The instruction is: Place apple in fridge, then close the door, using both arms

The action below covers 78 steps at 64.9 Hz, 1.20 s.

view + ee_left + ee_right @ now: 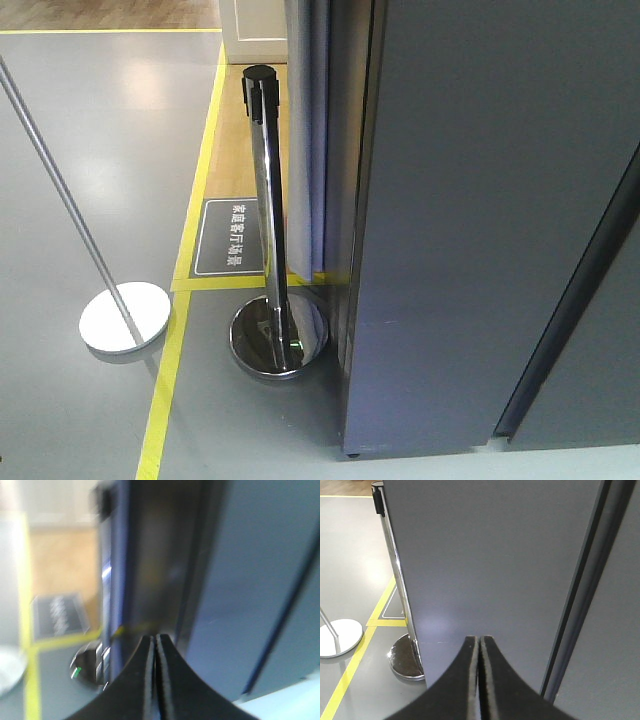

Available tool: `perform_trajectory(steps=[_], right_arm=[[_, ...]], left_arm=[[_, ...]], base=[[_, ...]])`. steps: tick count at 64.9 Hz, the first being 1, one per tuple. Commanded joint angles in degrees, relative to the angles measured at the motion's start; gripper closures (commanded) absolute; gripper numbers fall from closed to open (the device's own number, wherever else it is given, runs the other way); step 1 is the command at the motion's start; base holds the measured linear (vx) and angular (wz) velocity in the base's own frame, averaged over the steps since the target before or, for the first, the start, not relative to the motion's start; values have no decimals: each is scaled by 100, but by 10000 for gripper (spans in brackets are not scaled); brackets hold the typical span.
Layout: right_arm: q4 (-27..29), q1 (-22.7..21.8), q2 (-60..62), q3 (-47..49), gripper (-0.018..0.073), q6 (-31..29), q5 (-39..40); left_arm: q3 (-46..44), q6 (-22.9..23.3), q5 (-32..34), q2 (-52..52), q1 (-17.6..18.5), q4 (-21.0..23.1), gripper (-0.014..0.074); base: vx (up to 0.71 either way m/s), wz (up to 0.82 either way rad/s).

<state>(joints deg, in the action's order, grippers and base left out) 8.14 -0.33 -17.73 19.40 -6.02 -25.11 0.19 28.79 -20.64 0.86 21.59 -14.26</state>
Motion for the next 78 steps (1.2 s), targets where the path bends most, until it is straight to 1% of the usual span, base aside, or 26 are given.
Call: perform_trajectory(steps=[1,6,11,19,26,33,39,50,78], right_arm=[[-12,-7,-51,170,568,-36,399],[-12,-7,-51,170,568,-36,399],[-12,-7,-51,170,568,-36,399],[-12,-7,-51,170,568,-36,396],[-12,-7,-51,170,568,-36,396],[-12,-7,-51,170,568,-36,396],[-12,-7,-51,170,568,-36,396],[-12,-7,-51,170,568,-36,391],[-12,-7,-51,170,568,-36,405]], left_arm=[[116,-328,629,-55,-580,266,602],[257,-593,758,-55,-1055,292,602],[250,-799,710,-50,-1407,292,602],[250,-1024,705,-51,-1845,292,602],[256,-1053,622,-49,-2079,270,602],[256,-1056,441,98,-2102,175,602],[256,-1060,447,76,-2102,128,602],[256,-1331,447,76,-2102,135,602],[236,-1331,447,65,-2102,140,602]], base=[[0,0],[0,0],[0,0],[0,0],[0,0],[0,0],[0,0],[0,0],[0,0]])
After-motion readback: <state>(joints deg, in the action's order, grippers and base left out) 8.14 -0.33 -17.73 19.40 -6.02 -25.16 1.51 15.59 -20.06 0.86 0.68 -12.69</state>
